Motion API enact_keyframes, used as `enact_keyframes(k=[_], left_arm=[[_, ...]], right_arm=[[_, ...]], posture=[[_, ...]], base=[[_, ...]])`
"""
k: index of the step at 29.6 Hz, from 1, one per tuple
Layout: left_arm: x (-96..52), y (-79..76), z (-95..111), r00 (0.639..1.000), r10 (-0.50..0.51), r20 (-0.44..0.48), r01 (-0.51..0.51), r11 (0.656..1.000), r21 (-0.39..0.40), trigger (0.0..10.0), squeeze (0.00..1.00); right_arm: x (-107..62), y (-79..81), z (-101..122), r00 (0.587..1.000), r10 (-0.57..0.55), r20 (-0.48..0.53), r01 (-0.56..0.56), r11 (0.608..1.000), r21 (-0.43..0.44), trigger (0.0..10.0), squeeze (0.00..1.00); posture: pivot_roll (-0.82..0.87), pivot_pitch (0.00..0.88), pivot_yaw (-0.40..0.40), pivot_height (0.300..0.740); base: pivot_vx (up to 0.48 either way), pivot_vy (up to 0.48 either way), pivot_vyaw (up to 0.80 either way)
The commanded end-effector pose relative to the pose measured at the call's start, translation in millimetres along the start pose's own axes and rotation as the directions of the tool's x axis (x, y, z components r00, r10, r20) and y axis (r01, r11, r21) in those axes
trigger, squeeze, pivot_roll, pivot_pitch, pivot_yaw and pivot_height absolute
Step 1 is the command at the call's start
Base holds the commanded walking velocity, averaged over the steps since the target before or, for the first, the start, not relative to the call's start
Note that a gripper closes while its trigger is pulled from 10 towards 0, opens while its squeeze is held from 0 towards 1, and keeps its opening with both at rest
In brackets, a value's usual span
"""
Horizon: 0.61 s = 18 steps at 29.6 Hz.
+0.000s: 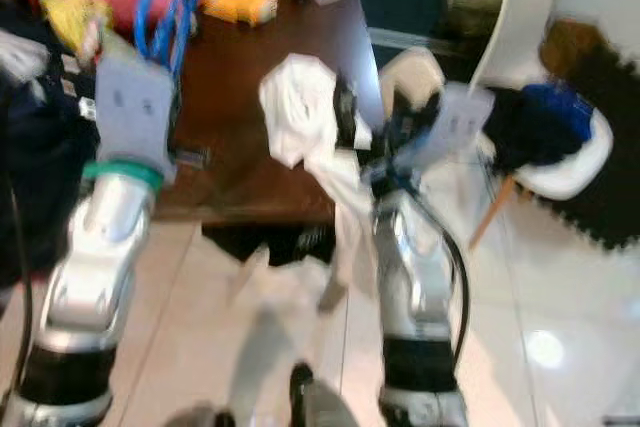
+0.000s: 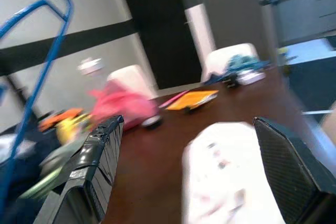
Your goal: Hang hanger
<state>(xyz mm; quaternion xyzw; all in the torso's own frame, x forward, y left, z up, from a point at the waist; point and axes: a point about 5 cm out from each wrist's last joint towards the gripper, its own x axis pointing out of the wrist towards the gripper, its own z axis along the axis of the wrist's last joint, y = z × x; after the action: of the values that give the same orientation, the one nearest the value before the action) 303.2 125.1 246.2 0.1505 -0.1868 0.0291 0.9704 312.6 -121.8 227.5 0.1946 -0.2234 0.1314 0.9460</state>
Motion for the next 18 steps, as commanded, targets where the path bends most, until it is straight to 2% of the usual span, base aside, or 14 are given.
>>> enact_keyframes(k=[1, 18], left_arm=[[-1.7, -3.6, -1.5, 1.000, -0.015, -0.003, 0.015, 1.000, -0.009, 10.0, 0.00], [-1.6, -4.7, -3.8, 1.000, -0.025, -0.007, 0.024, 1.000, -0.006, 10.0, 0.00]], right_arm=[[-2.1, -6.1, -0.1, 1.000, -0.025, -0.001, 0.025, 1.000, -0.016, 10.0, 0.00], [-3.6, -8.8, -0.9, 0.999, -0.037, -0.004, 0.037, 0.999, -0.022, 10.0, 0.00]], posture=[[0.04, 0.061, 0.032, 0.740], [0.04, 0.063, 0.038, 0.740]], base=[[-0.439, 0.000, 0.00], [-0.440, 0.000, 0.00]])
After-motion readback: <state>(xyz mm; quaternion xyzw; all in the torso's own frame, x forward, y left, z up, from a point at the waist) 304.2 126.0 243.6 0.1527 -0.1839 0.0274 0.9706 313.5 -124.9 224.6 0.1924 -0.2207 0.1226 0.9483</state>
